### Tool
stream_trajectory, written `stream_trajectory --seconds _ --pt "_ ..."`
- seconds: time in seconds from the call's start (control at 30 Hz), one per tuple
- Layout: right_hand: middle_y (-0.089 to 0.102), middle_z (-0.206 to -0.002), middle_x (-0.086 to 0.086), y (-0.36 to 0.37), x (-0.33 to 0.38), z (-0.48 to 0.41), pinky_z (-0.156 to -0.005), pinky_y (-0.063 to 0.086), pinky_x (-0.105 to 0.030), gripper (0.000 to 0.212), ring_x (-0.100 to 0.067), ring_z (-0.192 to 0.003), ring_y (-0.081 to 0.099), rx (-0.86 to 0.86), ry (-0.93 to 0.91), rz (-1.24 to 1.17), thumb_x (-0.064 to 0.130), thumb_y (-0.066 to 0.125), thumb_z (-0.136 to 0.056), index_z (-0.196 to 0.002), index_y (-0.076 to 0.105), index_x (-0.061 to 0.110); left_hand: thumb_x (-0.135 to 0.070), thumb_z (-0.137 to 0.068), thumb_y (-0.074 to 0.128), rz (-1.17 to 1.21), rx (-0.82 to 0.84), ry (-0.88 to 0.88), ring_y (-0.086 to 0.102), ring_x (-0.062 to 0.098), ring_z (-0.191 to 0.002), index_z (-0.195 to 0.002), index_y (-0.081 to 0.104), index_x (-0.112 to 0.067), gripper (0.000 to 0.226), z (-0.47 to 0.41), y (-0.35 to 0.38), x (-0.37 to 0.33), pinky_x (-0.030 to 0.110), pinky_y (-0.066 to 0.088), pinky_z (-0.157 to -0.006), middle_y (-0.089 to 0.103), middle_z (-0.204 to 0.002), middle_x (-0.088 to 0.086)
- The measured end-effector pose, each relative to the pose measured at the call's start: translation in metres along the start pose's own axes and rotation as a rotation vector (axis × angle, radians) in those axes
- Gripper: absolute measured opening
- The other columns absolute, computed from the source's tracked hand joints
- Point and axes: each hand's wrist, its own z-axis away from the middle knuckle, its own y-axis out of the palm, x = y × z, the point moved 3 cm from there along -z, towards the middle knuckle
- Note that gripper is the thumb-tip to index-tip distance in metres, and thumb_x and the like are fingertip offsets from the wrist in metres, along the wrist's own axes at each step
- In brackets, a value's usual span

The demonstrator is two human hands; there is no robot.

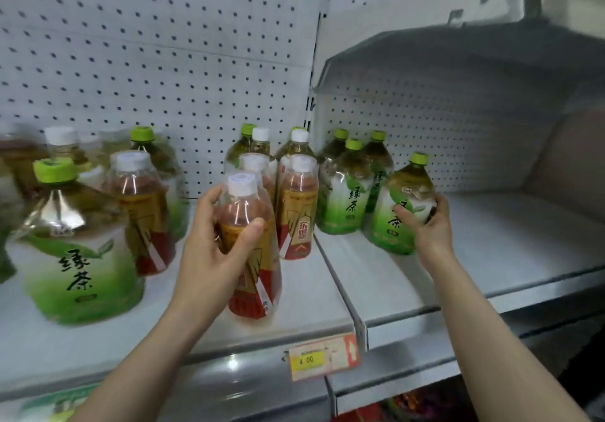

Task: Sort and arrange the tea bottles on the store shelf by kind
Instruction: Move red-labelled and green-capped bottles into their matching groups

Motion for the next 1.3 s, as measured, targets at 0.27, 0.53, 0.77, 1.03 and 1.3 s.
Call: stream_trajectory --seconds 0.27,0.53,0.77,1.03,1.3 --pt "0.065 -0.127 -0.001 0.014 -0.006 -0.060 -0.098 0.052 -0.050 0.080 -0.016 -0.112 0.064 0.400 -0.018 -0.094 0.021 0.081 -0.078 -0.146 0.038 0.027 -0.057 -0.075 0.060 -0.013 -0.053 -0.030 0.058 -0.008 -0.107 -0.138 0.041 -0.031 0.071 0.004 0.019 -0.001 0.013 0.048 -0.081 0.060 -0.120 -0.018" --pt "0.039 -0.155 -0.008 0.013 0.019 -0.046 -0.107 0.040 -0.041 0.093 -0.029 -0.138 0.042 0.219 -0.039 0.197 0.027 0.078 -0.081 -0.156 0.023 0.028 -0.051 -0.079 0.063 -0.043 -0.072 -0.046 0.059 0.001 -0.112 -0.135 0.043 -0.035 0.061 0.011 0.020 -0.008 0.034 0.051 -0.095 0.062 -0.119 -0.020" --pt "0.054 -0.134 0.019 0.083 0.104 0.118 -0.097 0.048 -0.031 0.057 -0.002 -0.120 0.054 0.653 -0.525 0.129 0.056 0.062 -0.084 -0.137 0.047 0.041 -0.042 -0.084 0.066 -0.017 -0.110 -0.084 0.060 0.006 -0.114 -0.136 0.044 -0.029 0.058 0.015 0.007 -0.011 0.044 0.049 -0.100 0.064 -0.120 -0.014" --pt "0.059 -0.127 0.028 0.149 0.109 0.200 -0.101 0.049 -0.024 0.067 0.008 -0.120 0.054 1.116 -0.421 0.005 0.041 0.079 -0.078 -0.136 0.046 0.045 -0.047 -0.081 0.068 -0.106 -0.155 -0.095 0.060 0.005 -0.115 -0.139 0.042 -0.029 0.067 0.024 -0.035 -0.009 0.041 0.050 -0.099 0.062 -0.125 -0.010" --pt "0.060 -0.115 0.033 0.167 0.126 0.224 -0.082 0.042 0.001 0.054 0.021 -0.109 0.053 0.949 -0.403 0.021 0.041 0.075 -0.081 -0.125 0.046 0.046 -0.056 -0.081 0.066 -0.632 -0.467 0.073 0.029 0.016 -0.143 -0.151 0.027 -0.019 0.088 0.028 -0.135 -0.015 0.040 0.028 -0.117 0.032 -0.155 0.001"
